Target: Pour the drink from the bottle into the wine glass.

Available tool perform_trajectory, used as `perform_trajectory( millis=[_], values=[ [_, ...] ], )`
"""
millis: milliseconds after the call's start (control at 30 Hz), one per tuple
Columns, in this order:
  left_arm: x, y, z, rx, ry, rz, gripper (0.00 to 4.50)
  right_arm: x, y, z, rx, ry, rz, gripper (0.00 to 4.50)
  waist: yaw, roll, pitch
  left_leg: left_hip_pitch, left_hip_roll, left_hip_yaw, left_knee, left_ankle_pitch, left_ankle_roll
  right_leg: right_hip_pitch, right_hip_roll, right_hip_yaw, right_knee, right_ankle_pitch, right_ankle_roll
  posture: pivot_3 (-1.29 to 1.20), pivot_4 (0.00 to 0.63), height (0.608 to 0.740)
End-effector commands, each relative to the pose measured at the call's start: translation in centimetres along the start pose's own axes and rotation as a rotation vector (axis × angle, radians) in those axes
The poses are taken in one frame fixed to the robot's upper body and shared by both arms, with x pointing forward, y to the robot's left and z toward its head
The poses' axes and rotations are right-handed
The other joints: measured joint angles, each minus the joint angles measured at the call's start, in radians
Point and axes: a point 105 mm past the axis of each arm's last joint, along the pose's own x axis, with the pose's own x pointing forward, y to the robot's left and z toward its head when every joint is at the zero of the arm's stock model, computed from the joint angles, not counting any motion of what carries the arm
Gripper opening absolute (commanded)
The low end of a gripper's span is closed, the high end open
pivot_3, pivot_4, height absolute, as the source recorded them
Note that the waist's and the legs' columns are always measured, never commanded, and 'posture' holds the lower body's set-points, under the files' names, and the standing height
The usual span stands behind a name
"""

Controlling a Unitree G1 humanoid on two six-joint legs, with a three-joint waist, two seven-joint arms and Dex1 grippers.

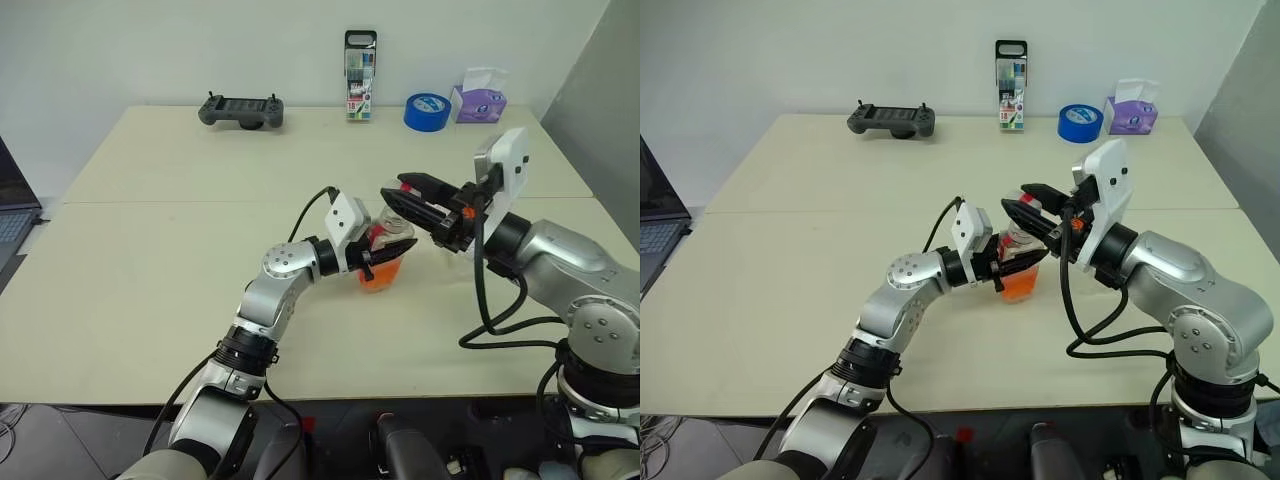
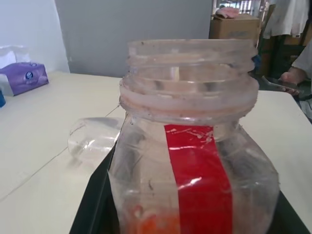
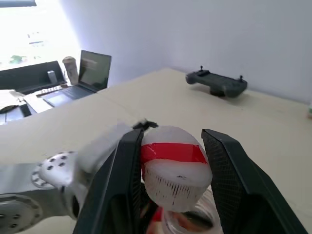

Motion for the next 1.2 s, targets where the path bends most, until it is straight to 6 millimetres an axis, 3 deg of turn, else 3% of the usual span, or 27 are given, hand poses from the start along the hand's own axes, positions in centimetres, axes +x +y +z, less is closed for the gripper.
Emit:
perform_trajectory(
  millis=[33, 100, 167, 233, 300, 367, 467, 567, 667, 733, 967, 1100, 1200],
  values=[
    [0.0, 0.3, 0.9, 0.033, -0.040, 0.013, 1.67, -0.7, 0.2, 1.5, -0.047, -0.036, -0.001, 1.59, 0.000, 0.000, 0.000, 0.000, 0.000, 0.000, 0.000, 0.000, 0.000, 0.000, 0.000, 0.000, 0.000, 0.000, 0.000, 0.00, 0.150, 0.740],
    [0.0, 0.4, 0.8, 0.035, -0.037, 0.020, 1.67, -1.1, -0.5, 2.0, -0.059, -0.054, -0.049, 1.59, 0.000, 0.000, 0.000, 0.000, 0.000, 0.001, 0.000, 0.000, 0.000, 0.000, 0.000, 0.001, 0.000, 0.000, 0.000, 0.00, 0.150, 0.740],
    [-0.2, 1.0, 0.8, 0.046, -0.039, 0.049, 1.67, -3.0, -3.5, 2.4, -0.076, -0.069, -0.231, 1.58, 0.001, 0.000, 0.000, 0.000, 0.000, 0.001, 0.000, 0.000, 0.000, 0.000, 0.000, 0.001, 0.000, 0.000, 0.000, 0.00, 0.150, 0.740],
    [-0.5, 1.7, 1.0, 0.061, -0.049, 0.084, 1.67, -5.3, -6.6, 1.4, -0.096, -0.018, -0.444, 1.58, 0.006, 0.000, 0.000, -0.001, 0.000, 0.001, 0.000, 0.000, 0.000, 0.000, -0.001, 0.001, 0.000, 0.000, 0.000, 0.00, 0.150, 0.740],
    [-0.9, 2.8, 1.6, 0.074, -0.070, 0.144, 1.67, -9.0, -9.9, -0.8, -0.091, 0.041, -0.723, 1.58, 0.008, -0.001, 0.000, -0.002, -0.001, -0.001, 0.001, 0.000, 0.000, 0.001, -0.001, 0.001, -0.002, 0.000, 0.000, 0.00, 0.150, 0.740],
    [-1.4, 4.2, 2.3, 0.083, -0.092, 0.214, 1.67, -12.9, -11.7, -3.8, -0.040, 0.093, -0.954, 1.58, 0.009, -0.001, -0.001, -0.002, -0.001, 0.000, 0.000, 0.000, 0.000, 0.000, -0.001, 0.003, -0.002, 0.000, 0.000, 0.00, 0.150, 0.740],
    [-2.0, 5.8, 3.3, 0.095, -0.117, 0.292, 1.67, -16.4, -12.0, -8.6, 0.039, 0.209, -1.161, 1.57, 0.008, -0.001, 0.000, -0.003, -0.001, 0.000, -0.001, 0.000, 0.000, -0.002, -0.001, 0.004, 0.000, 0.000, 0.000, 0.00, 0.150, 0.740],
    [-2.7, 7.3, 4.4, 0.105, -0.140, 0.366, 1.67, -15.9, -10.0, -13.7, 0.193, 0.311, -1.110, 1.56, -0.002, 0.000, -0.001, -0.001, 0.000, 0.002, -0.001, 0.000, 0.000, -0.002, 0.000, 0.005, 0.002, 0.000, 0.000, 0.00, 0.150, 0.740],
    [-3.4, 8.5, 4.8, 0.113, -0.143, 0.425, 1.66, -15.3, -9.2, -15.7, 0.237, 0.342, -1.086, 1.56, -0.008, 0.000, -0.001, 0.004, 0.000, 0.005, -0.001, 0.000, 0.000, 0.000, 0.001, 0.006, 0.002, 0.000, 0.000, 0.00, 0.150, 0.740],
    [-4.1, 9.4, 4.8, 0.125, -0.136, 0.465, 1.66, -15.1, -9.2, -16.1, 0.258, 0.330, -1.089, 2.28, -0.008, 0.000, -0.001, 0.006, 0.000, 0.006, -0.001, 0.000, 0.000, 0.001, 0.002, 0.006, 0.002, 0.000, 0.001, 0.00, 0.150, 0.740],
    [-6.1, 12.4, 4.3, 0.125, -0.108, 0.601, 1.66, -15.6, -9.7, -15.8, 0.175, 0.402, -1.074, 4.49, 0.000, 0.000, -0.001, 0.002, -0.001, 0.005, -0.001, 0.000, 0.000, 0.000, 0.001, 0.005, 0.000, 0.000, 0.001, 0.00, 0.150, 0.740],
    [-7.1, 13.6, 4.1, 0.116, -0.110, 0.665, 1.66, -15.8, -9.2, -14.8, 0.098, 0.420, -1.026, 4.50, 0.002, 0.000, -0.001, 0.001, -0.001, 0.004, -0.001, 0.000, 0.000, 0.000, 0.000, 0.004, -0.001, 0.000, 0.001, 0.00, 0.150, 0.740],
    [-8.3, 14.9, 4.2, 0.110, -0.113, 0.734, 1.66, -14.6, -8.9, -11.4, -0.023, 0.369, -0.929, 4.50, 0.002, 0.000, -0.001, 0.001, -0.001, 0.004, 0.000, 0.000, 0.000, 0.000, 0.000, 0.004, 0.000, 0.000, 0.001, 0.00, 0.150, 0.740]
  ],
)
